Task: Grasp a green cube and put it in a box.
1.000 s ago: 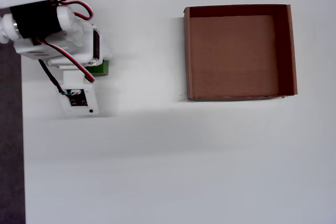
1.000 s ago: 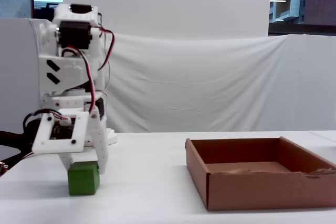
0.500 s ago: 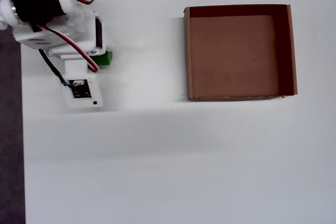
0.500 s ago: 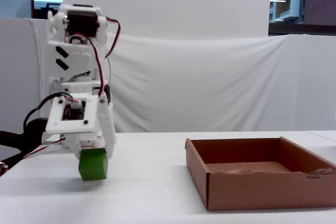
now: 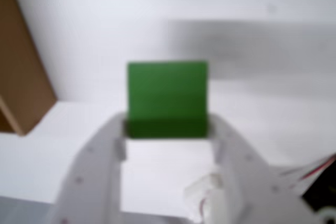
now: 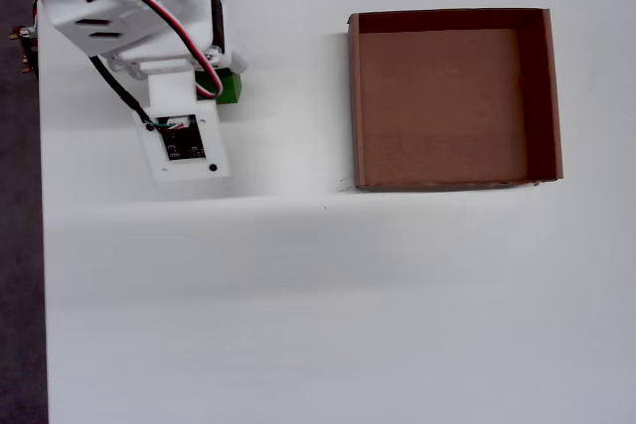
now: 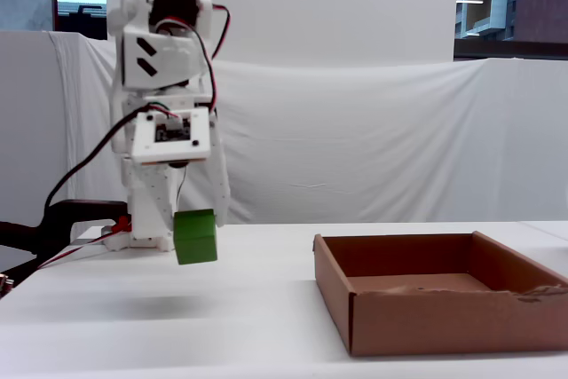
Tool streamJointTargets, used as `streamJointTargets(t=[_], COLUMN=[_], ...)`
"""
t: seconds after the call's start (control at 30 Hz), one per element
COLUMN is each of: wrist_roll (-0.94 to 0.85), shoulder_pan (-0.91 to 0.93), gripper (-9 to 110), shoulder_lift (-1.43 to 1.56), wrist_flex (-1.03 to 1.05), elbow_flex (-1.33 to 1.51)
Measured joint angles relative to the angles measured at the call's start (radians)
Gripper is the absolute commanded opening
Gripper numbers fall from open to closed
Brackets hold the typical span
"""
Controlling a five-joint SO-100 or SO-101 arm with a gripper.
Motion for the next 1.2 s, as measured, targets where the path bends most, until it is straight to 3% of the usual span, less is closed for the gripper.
streamJointTargets(t=[0.8, 1.2], wrist_roll=[0.117, 0.143], shoulder_pan=[-0.43, -0.503], gripper=[14, 14], shoulder_lift=[0.089, -0.015], wrist_flex=[0.126, 0.126], elbow_flex=[-0.069, -0.204])
